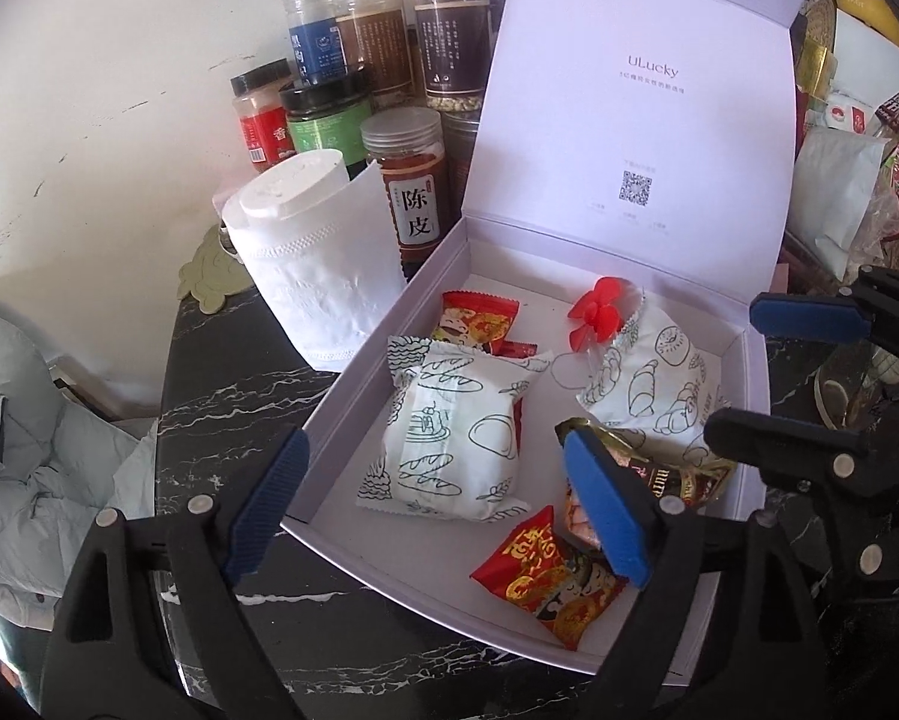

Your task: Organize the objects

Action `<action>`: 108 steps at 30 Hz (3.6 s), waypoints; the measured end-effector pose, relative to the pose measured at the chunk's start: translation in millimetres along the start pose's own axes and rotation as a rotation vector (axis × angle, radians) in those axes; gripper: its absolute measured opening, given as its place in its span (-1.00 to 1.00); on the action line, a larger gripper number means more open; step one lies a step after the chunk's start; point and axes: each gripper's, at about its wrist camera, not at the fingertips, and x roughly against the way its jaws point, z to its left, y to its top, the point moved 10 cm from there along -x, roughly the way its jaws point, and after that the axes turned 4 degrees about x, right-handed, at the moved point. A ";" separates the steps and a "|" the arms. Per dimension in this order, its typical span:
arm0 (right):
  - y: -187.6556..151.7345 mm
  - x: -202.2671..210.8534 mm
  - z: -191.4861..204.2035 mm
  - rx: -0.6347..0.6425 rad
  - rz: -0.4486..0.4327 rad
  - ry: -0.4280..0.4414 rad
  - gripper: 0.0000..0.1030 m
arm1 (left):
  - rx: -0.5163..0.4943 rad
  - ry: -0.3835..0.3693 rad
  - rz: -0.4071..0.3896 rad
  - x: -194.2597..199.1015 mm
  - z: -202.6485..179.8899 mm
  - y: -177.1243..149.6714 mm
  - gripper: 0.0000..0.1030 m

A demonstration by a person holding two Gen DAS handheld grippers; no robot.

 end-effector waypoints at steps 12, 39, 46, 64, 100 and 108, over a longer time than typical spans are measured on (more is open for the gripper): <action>10.0 61.8 2.0 -0.026 -0.083 -0.129 0.58 | 0.030 0.057 -0.081 58.6 13.4 3.2 0.84; -34.4 164.7 56.0 -0.060 -0.167 -0.199 0.67 | 0.079 0.045 -0.191 171.4 13.5 -45.2 0.94; -65.4 158.6 70.6 -0.086 -0.136 -0.182 0.67 | 0.099 0.051 -0.176 174.1 16.1 -76.7 0.94; -118.7 141.4 97.4 -0.102 -0.110 -0.185 0.67 | 0.122 0.074 -0.091 158.9 19.7 -148.2 0.94; -136.6 121.9 108.9 -0.098 -0.073 -0.132 0.68 | 0.106 0.068 -0.045 145.7 5.1 -184.5 0.94; -138.0 119.7 109.9 -0.098 -0.066 -0.132 0.68 | 0.109 0.065 -0.043 145.5 6.4 -185.4 0.94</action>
